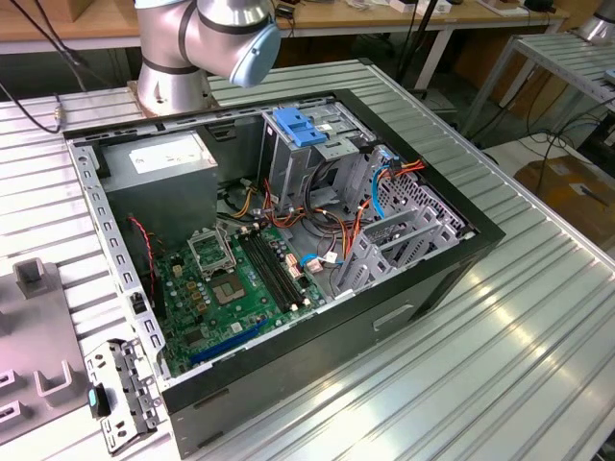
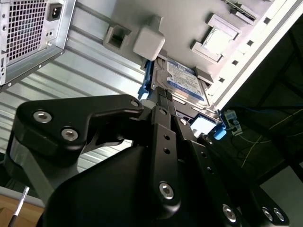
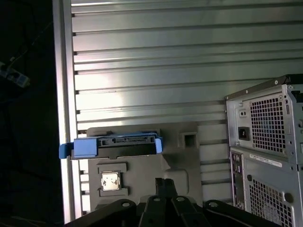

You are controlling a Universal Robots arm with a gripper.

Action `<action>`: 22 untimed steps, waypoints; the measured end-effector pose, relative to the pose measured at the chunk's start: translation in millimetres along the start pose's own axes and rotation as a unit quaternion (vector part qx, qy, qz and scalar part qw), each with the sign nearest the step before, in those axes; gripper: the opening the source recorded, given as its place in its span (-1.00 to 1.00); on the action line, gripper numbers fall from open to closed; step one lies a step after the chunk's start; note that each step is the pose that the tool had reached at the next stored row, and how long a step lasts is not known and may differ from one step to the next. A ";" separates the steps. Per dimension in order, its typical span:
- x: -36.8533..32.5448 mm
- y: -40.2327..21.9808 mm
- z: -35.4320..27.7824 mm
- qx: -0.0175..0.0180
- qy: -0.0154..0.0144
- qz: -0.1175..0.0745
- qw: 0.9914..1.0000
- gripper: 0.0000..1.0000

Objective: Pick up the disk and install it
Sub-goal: 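Reach for the disk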

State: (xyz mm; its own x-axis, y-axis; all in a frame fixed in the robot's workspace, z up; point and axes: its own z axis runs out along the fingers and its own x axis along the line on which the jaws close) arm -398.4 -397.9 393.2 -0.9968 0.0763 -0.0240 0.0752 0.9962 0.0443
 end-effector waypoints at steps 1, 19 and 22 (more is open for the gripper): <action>2.8 0.1 -0.1 0.000 0.000 0.000 1.000 -0.79; 35.1 -2.1 -0.9 0.000 0.000 0.000 1.000 -0.79; 40.3 -2.5 -1.1 0.000 0.000 0.000 1.000 -0.79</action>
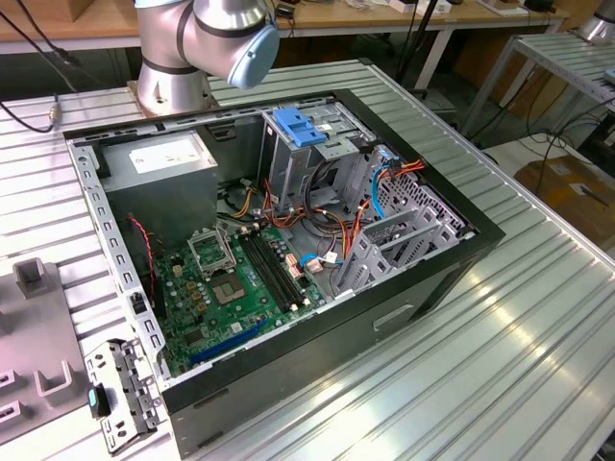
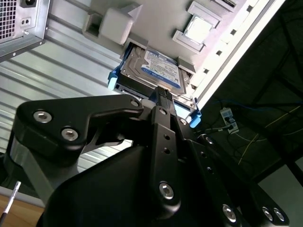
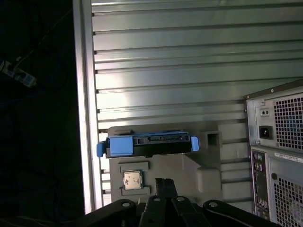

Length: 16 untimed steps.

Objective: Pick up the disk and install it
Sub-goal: 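Reach for the disk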

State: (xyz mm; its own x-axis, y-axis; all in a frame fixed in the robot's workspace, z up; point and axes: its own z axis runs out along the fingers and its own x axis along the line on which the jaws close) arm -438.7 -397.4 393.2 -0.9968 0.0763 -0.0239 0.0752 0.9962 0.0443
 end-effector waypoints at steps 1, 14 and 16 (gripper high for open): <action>3.0 -0.3 -0.1 0.000 0.000 0.000 1.000 -0.79; 32.2 -2.5 -0.8 0.000 0.000 0.000 1.000 -0.79; 36.0 -2.7 -1.0 0.000 0.000 0.000 1.000 -0.79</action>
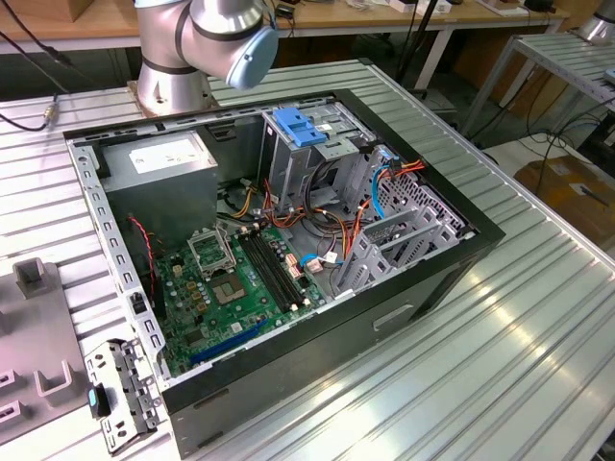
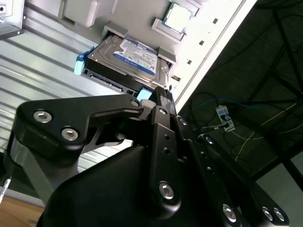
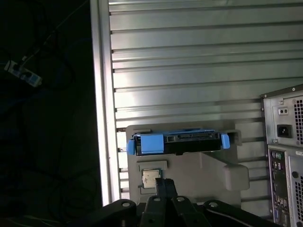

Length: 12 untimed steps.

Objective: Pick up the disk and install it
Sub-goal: 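Reach for the disk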

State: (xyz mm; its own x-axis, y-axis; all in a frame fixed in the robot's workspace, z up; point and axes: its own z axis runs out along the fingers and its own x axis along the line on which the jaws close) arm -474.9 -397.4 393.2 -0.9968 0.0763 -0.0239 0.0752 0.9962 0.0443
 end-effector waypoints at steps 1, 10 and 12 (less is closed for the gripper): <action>3.9 -0.3 0.0 0.000 0.000 0.000 1.000 -0.79; 12.3 2.5 2.1 0.000 0.004 0.005 1.000 -0.79; 9.0 5.2 4.9 0.001 0.009 0.007 1.000 -0.79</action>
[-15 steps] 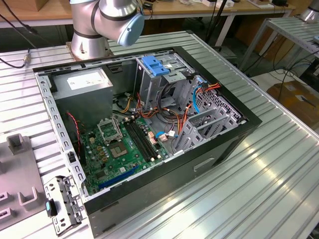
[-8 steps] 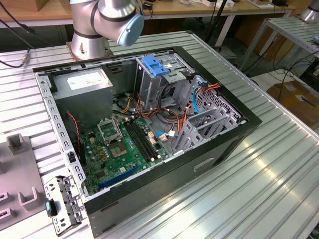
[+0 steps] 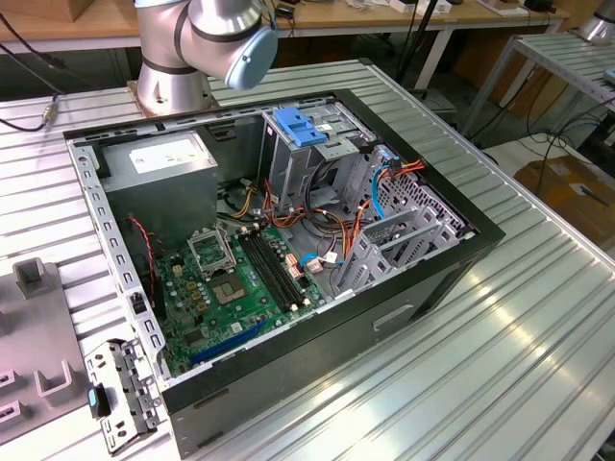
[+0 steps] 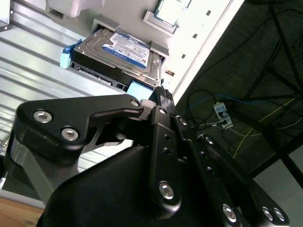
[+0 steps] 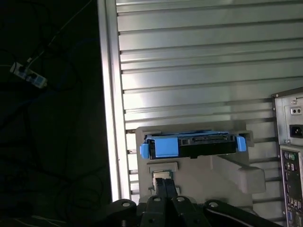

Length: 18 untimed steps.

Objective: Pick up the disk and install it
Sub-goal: 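Reach for the disk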

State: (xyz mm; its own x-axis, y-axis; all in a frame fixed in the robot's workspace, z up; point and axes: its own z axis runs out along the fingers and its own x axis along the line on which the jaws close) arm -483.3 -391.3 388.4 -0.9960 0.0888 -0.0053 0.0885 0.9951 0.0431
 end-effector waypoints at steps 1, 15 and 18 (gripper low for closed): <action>-2.6 1.8 2.0 0.000 0.003 0.001 1.000 -0.79; -17.1 12.1 13.6 0.002 0.021 0.008 1.000 -0.79; -17.1 12.1 13.6 0.002 0.021 0.008 1.000 -0.79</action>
State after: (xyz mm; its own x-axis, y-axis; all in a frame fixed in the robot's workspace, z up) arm -465.0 -380.2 375.4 -0.9940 0.1022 0.0382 0.1037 0.9938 0.0388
